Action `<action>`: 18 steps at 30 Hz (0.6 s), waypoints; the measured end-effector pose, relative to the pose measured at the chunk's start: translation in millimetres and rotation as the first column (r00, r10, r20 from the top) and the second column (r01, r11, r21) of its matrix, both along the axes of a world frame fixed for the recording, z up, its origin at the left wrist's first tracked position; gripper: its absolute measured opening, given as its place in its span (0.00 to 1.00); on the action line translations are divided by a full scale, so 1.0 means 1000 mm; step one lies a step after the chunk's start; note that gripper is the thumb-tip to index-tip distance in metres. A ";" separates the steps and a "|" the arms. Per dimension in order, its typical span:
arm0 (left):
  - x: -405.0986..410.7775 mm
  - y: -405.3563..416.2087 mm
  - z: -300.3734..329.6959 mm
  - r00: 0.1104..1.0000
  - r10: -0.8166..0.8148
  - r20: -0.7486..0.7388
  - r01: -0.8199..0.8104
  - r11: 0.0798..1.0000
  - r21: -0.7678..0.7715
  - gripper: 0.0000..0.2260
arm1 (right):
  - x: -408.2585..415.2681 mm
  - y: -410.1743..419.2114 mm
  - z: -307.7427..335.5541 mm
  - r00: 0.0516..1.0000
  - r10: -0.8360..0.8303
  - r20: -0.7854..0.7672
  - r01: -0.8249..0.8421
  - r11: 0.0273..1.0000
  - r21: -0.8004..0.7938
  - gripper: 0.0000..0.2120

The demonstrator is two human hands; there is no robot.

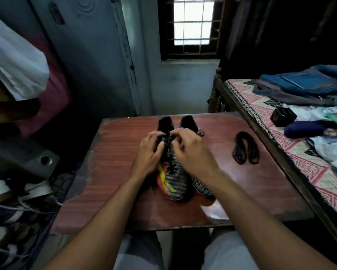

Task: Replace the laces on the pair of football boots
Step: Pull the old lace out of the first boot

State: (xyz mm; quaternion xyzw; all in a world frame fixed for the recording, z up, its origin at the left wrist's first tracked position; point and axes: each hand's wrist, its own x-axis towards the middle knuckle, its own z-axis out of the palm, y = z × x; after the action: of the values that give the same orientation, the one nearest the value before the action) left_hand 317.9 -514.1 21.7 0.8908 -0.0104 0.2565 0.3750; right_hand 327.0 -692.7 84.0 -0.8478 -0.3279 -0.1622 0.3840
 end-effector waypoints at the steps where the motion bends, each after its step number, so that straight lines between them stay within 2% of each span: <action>1: -0.003 0.007 -0.002 1.000 0.000 -0.006 0.000 1.000 0.010 0.17 | -0.007 0.018 -0.003 0.999 0.013 -0.046 -0.014 1.000 -0.013 0.15; 3: -0.010 0.027 0.002 1.000 0.027 0.002 -0.027 1.000 0.006 0.16 | -0.011 0.050 -0.013 0.993 0.013 -0.118 -0.013 1.000 -0.001 0.20; 7: -0.024 0.036 0.004 0.992 0.090 0.088 -0.079 0.990 -0.119 0.07 | 0.003 0.067 -0.028 0.975 -0.007 -0.222 0.040 0.989 0.142 0.26; 10: -0.019 0.032 0.000 0.977 0.160 0.138 -0.135 0.975 -0.177 0.03 | 0.018 0.066 -0.034 0.973 -0.058 -0.225 0.085 0.990 0.115 0.19; 15: -0.015 0.041 -0.004 0.953 0.209 0.221 -0.167 0.967 -0.191 0.09 | 0.026 0.061 -0.049 0.982 -0.078 -0.174 0.133 0.935 0.330 0.09; 18: -0.016 0.045 -0.008 0.973 0.167 0.162 -0.090 0.912 -0.399 0.13 | 0.026 0.060 -0.055 0.978 -0.137 -0.158 0.185 0.921 0.344 0.04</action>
State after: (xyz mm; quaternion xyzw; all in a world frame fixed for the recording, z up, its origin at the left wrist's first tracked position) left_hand 302.0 -468.9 13.6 0.7683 0.0633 0.3624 0.5239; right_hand 352.7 -632.4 28.6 -0.7970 -0.1961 -0.1941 0.5372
